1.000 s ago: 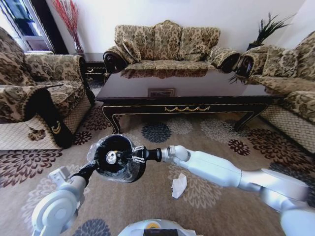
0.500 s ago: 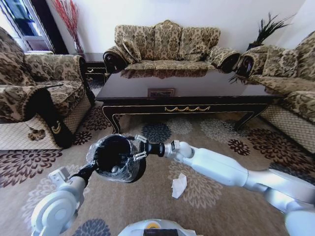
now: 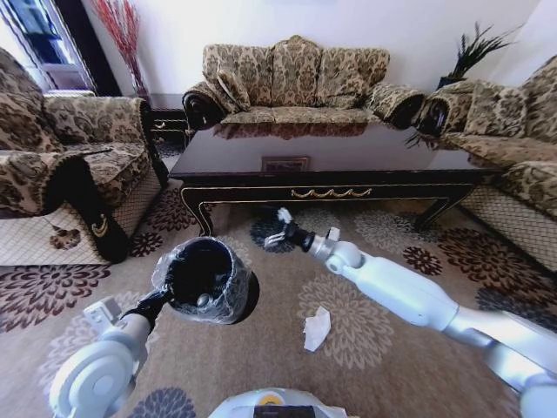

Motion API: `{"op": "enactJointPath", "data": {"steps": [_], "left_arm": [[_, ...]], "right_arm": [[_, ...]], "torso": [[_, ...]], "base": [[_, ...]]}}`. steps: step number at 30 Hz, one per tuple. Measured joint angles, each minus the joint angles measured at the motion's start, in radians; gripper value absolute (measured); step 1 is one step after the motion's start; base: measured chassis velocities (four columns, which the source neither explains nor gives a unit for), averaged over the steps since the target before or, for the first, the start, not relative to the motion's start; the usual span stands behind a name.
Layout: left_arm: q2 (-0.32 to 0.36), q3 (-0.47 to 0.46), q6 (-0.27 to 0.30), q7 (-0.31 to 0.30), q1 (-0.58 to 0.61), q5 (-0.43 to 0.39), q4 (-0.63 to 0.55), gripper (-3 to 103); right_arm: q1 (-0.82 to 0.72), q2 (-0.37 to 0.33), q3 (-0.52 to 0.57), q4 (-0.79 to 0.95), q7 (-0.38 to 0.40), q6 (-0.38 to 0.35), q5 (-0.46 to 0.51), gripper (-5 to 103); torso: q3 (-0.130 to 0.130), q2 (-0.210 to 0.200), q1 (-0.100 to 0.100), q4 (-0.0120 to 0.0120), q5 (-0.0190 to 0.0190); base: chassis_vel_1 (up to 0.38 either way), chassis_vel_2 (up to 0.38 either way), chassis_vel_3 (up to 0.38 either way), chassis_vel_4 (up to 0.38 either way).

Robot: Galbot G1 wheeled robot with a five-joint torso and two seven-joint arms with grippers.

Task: Move to the front of the table and pick up the trash from the floor, then place it into the trash bin.

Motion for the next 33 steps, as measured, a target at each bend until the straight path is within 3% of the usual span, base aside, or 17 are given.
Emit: {"op": "enactJointPath", "data": {"steps": [1,4,6,9,10,14,20,24,28,33], "left_arm": [[0.0,0.0,0.0,0.0,0.0,0.0,0.0,3],[0.005,-0.002,0.0,0.001,0.005,-0.001,-0.007,3],[0.006,-0.002,0.0,0.0,0.005,-0.001,-0.007,3],[0.009,-0.003,0.0,0.001,0.008,-0.001,-0.011,3],[0.009,-0.003,0.0,0.001,0.008,-0.001,-0.011,3],[0.009,-0.003,0.0,0.002,0.016,-0.001,-0.017,3],[0.012,-0.013,0.0,0.003,0.026,-0.001,-0.017,3],[0.009,-0.015,0.0,0.003,0.032,-0.001,-0.017,3],[0.003,-0.017,0.0,0.003,0.038,-0.001,-0.018,3],[0.001,-0.018,0.0,0.003,0.045,0.001,-0.018,3]], "right_arm": [[0.0,0.0,0.0,0.0,0.0,0.0,0.0,100],[-0.083,-0.025,0.048,-0.024,0.221,-0.131,-0.051,100],[-0.092,-0.027,0.054,-0.026,0.243,-0.145,-0.052,100],[-0.161,-0.034,0.094,-0.052,0.457,-0.29,-0.049,100],[-0.161,-0.034,0.094,-0.052,0.457,-0.29,-0.049,100],[-0.192,-0.007,0.115,-0.101,0.65,-0.451,0.009,100],[-0.206,0.043,0.134,-0.217,0.695,-0.522,0.073,100],[-0.206,0.075,0.153,-0.331,0.647,-0.521,0.072,100],[-0.199,0.104,0.185,-0.506,0.527,-0.499,0.002,100],[-0.212,0.109,0.214,-0.558,0.485,-0.512,-0.021,100]], "torso": [[0.0,0.0,0.0,0.0,0.0],[0.0,0.0,0.0,-0.0001,-0.0003],[0.0,0.0,0.0,-0.0003,-0.0003],[0.0,0.0,0.0,-0.0002,-0.0004],[0.0,0.0,0.0,-0.0002,-0.0004],[0.0,0.0,0.0,0.0,-0.0003],[0.0,0.0,0.0,0.0002,-0.0003],[0.0,0.0,0.0,0.0002,-0.0003],[0.0,0.0,0.0,0.0,-0.0003],[0.0,0.0,0.0,0.0,-0.0004]], "base": [[0.0,0.0,0.0,0.0],[0.0,0.0,0.0,0.0],[0.0,0.0,0.0,0.0],[0.0,0.0,0.0,0.0],[0.0,0.0,0.0,0.0],[0.0,0.0,0.0,0.0],[0.0,0.0,0.0,0.0],[0.0,0.0,0.0,0.0],[0.0,0.0,0.0,0.0],[0.0,0.0,0.0,0.0]]}}
